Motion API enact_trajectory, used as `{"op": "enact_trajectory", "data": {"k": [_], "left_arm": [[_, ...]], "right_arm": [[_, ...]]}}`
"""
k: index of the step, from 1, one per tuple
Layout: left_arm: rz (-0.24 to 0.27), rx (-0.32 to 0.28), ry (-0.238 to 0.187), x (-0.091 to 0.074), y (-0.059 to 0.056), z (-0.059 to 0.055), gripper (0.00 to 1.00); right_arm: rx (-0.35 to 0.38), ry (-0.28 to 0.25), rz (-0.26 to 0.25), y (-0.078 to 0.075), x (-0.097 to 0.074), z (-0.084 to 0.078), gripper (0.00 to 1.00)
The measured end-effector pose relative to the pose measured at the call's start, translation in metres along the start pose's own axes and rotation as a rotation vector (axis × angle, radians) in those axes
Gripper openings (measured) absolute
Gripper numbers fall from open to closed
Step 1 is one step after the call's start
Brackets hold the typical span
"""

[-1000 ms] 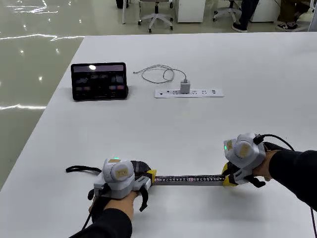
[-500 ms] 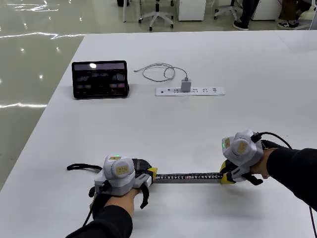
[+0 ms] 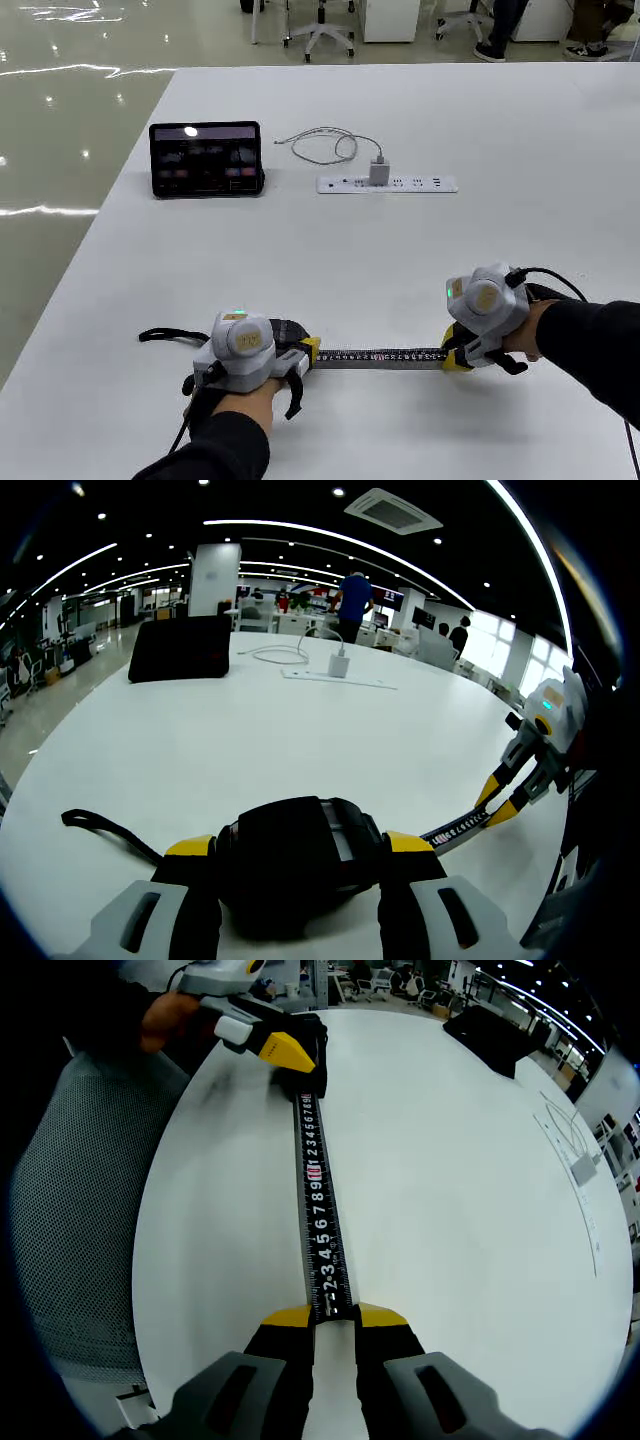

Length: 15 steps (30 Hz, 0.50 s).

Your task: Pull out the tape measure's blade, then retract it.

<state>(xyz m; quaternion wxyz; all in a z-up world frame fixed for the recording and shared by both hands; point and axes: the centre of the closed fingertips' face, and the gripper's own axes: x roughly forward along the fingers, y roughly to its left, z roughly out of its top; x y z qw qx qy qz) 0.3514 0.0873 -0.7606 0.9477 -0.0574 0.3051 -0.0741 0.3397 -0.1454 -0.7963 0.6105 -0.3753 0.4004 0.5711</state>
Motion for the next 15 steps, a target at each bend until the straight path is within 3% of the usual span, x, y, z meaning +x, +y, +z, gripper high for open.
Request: {"op": "enact_trajectory", "data": {"k": [15], "left_arm": [[-0.006, -0.003, 0.004, -0.0006, -0.0013, -0.0003, 0.59]], "right_arm": [[0.004, -0.011, 0.001, 0.0004, 0.0034, 0.0074, 0.1]]}}
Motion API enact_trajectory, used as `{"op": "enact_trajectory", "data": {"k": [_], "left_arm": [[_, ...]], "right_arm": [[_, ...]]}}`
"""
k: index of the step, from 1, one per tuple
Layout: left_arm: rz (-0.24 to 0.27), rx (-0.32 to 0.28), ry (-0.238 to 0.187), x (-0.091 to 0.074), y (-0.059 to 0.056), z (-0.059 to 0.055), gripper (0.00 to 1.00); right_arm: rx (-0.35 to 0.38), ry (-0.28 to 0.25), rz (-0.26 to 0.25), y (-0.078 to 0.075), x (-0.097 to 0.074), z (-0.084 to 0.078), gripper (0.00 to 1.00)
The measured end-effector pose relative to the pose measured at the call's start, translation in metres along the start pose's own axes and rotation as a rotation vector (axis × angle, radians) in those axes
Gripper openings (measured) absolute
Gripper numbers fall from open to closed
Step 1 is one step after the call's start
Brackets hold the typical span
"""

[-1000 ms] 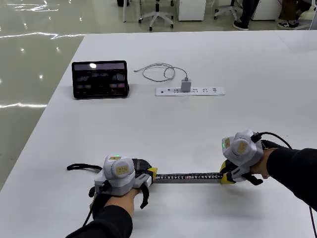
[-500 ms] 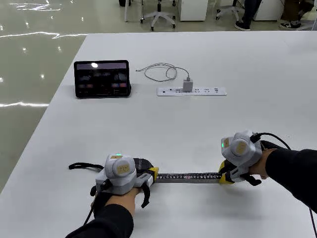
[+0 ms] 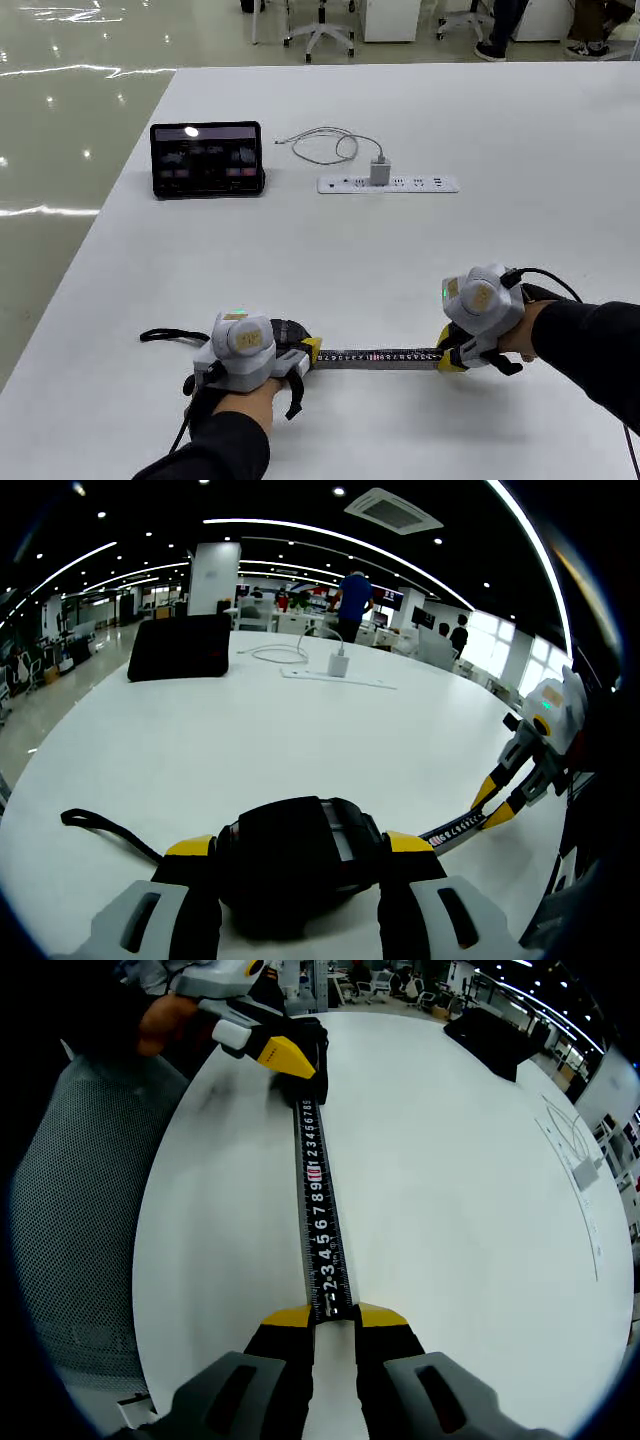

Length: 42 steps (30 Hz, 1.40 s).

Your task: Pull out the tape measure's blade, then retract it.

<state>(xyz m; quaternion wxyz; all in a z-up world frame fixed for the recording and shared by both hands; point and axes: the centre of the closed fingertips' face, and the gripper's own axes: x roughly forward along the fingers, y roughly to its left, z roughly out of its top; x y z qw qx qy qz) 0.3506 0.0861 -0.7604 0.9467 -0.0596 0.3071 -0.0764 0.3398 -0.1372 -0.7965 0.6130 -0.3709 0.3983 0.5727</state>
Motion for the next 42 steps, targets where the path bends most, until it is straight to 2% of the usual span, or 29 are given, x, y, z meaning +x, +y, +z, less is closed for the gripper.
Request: {"op": "enact_trajectory", "data": {"k": [42], "left_arm": [[-0.009, -0.018, 0.006, 0.0, 0.001, 0.0, 0.59]], "right_arm": [[-0.013, -0.015, -0.006, 0.001, 0.008, 0.019, 0.11]]}}
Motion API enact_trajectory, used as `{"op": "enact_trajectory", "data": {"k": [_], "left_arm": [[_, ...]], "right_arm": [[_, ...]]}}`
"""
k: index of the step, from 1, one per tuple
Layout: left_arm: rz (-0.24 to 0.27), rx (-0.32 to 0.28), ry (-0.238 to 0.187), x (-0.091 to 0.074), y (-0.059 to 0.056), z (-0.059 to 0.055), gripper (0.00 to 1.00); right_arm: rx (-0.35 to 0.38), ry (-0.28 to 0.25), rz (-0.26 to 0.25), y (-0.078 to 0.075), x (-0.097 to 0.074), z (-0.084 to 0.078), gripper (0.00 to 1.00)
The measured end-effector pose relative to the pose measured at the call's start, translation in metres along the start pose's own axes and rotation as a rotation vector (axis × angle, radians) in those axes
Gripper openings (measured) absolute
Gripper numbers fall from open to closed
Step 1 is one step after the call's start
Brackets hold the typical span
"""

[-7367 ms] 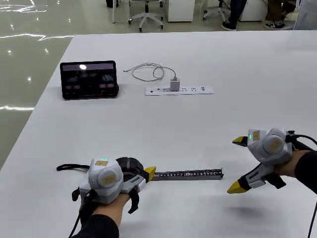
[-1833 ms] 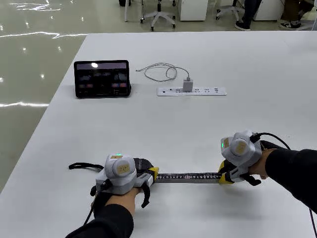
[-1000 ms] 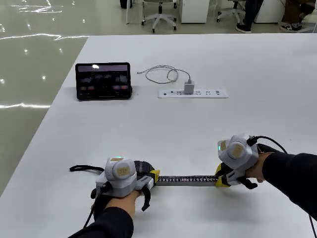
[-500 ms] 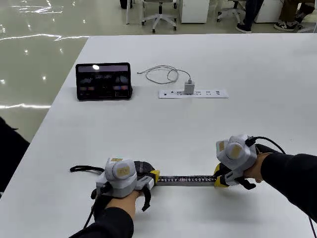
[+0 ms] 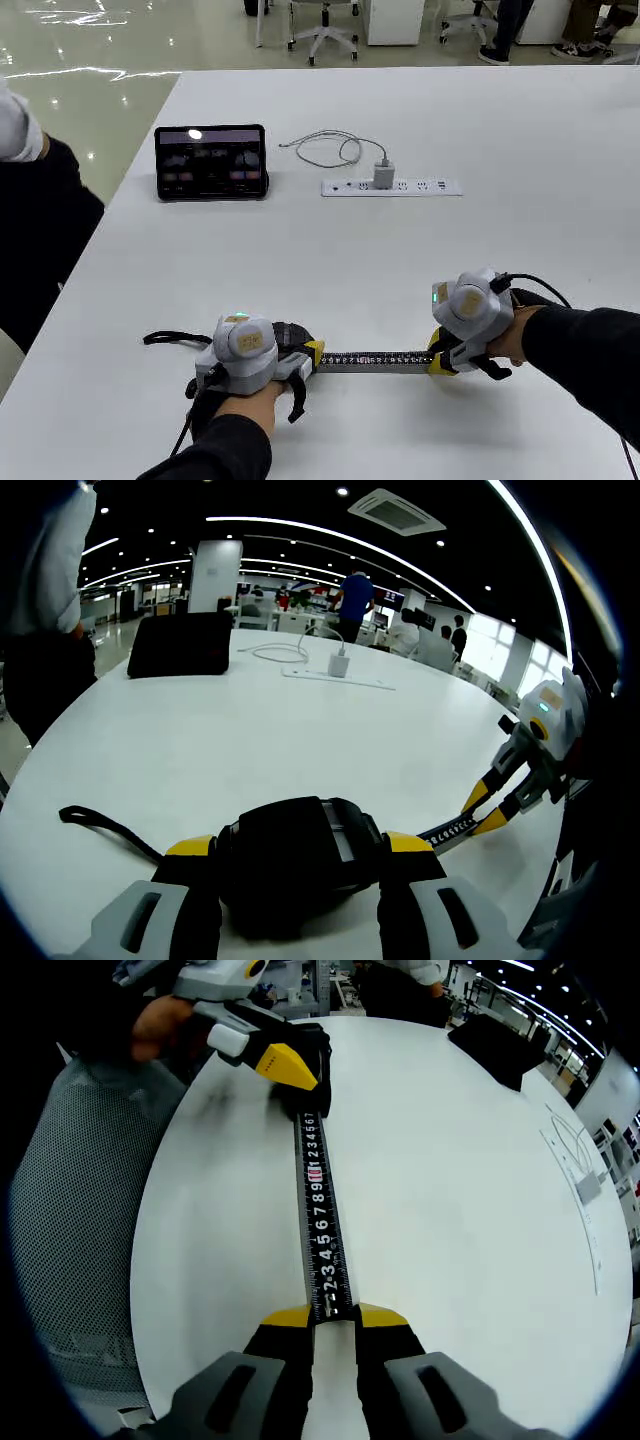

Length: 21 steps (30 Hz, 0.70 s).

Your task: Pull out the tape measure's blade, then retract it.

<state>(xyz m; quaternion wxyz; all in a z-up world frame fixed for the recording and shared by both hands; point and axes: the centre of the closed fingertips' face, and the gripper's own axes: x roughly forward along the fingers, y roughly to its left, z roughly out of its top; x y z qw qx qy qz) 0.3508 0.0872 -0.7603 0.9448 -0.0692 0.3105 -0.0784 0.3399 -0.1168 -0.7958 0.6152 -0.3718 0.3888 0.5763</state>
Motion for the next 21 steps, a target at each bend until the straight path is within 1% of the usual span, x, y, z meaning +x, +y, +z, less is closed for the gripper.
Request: {"op": "enact_trajectory", "data": {"k": [21], "left_arm": [[-0.003, -0.001, 0.0, 0.0, 0.001, 0.0, 0.59]], "right_arm": [[-0.008, -0.007, 0.003, 0.003, 0.006, 0.011, 0.11]]}}
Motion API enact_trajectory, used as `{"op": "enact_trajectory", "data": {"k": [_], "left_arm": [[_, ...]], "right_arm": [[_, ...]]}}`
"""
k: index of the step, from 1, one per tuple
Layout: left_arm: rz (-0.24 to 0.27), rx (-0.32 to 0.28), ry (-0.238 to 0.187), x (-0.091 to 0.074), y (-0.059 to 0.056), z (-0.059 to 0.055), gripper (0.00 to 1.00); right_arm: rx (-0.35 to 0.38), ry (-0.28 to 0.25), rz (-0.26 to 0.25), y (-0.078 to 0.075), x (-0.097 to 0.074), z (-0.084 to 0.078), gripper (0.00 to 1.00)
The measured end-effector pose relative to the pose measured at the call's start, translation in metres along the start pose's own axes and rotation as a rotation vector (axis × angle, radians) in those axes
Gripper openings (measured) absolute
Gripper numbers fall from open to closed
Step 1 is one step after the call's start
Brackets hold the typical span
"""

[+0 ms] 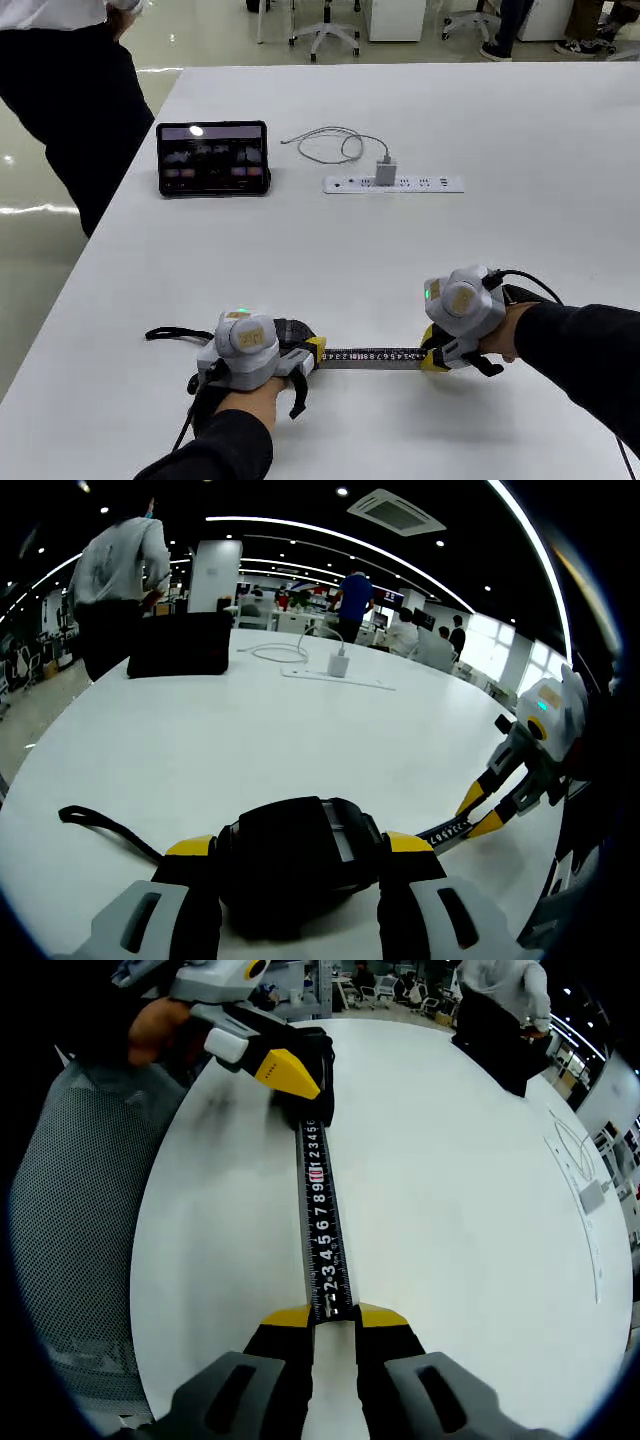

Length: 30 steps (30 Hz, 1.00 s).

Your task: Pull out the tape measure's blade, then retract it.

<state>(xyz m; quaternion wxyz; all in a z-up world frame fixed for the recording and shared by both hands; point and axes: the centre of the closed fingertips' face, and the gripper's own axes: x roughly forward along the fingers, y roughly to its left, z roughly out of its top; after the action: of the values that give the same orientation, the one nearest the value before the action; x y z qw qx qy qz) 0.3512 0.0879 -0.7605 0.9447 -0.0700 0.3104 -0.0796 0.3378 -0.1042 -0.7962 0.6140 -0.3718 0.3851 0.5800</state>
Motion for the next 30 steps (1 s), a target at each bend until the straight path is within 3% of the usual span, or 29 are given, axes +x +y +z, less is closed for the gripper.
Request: {"op": "enact_trajectory", "data": {"k": [30], "left_arm": [[-0.007, 0.001, 0.001, -0.001, -0.001, 0.0, 0.59]], "right_arm": [[0.012, -0.028, 0.0, 0.001, 0.008, 0.015, 0.11]]}}
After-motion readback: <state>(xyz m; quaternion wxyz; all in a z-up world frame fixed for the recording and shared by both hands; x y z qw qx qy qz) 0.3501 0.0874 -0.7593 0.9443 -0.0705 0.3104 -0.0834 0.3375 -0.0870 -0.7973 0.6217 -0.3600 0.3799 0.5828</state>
